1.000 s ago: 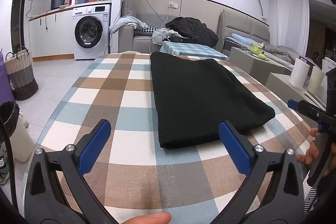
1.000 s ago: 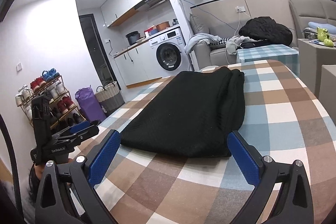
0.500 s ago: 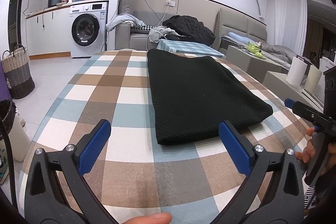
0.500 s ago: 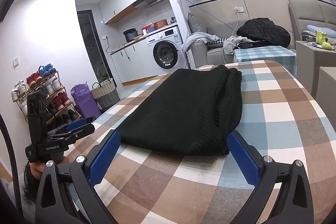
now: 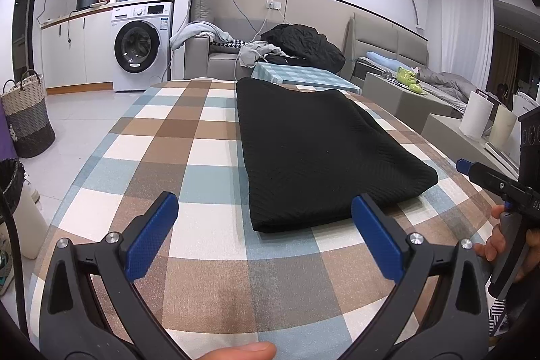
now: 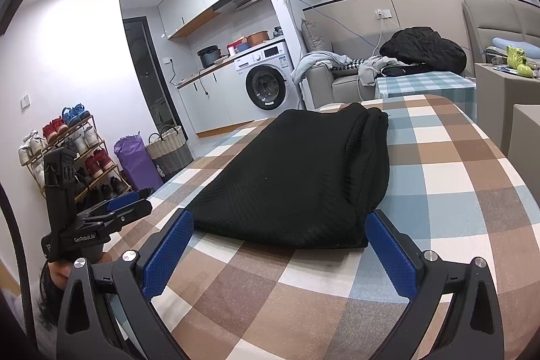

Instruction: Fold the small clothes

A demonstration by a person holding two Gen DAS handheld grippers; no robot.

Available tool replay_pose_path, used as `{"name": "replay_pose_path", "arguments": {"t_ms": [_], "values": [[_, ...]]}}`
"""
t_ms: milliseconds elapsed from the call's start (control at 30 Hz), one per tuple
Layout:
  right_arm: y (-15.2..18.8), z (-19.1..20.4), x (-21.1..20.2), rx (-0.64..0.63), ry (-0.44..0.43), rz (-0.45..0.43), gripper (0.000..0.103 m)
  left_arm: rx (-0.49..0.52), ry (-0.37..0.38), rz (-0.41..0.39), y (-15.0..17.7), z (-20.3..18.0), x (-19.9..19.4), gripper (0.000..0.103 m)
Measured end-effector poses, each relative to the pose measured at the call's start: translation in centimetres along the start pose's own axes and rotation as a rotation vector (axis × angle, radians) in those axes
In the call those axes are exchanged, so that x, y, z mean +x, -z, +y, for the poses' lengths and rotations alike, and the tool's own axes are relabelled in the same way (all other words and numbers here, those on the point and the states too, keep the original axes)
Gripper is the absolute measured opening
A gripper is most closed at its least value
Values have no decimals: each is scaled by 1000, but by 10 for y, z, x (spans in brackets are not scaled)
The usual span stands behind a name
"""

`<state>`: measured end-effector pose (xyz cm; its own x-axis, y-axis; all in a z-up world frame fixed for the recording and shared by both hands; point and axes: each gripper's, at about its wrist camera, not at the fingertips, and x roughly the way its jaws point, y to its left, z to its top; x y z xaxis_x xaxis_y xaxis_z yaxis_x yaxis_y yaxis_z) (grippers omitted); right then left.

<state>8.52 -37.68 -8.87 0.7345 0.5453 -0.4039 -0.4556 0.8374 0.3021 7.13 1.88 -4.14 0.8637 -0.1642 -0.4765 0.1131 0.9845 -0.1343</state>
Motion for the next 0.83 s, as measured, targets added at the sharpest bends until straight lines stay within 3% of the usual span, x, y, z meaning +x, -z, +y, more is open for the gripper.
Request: {"name": "replay_pose_path", "arguments": {"t_ms": [833], "values": [[1, -1, 3, -6, -1, 3, 103, 1, 0, 0, 0, 0, 0, 102]]}}
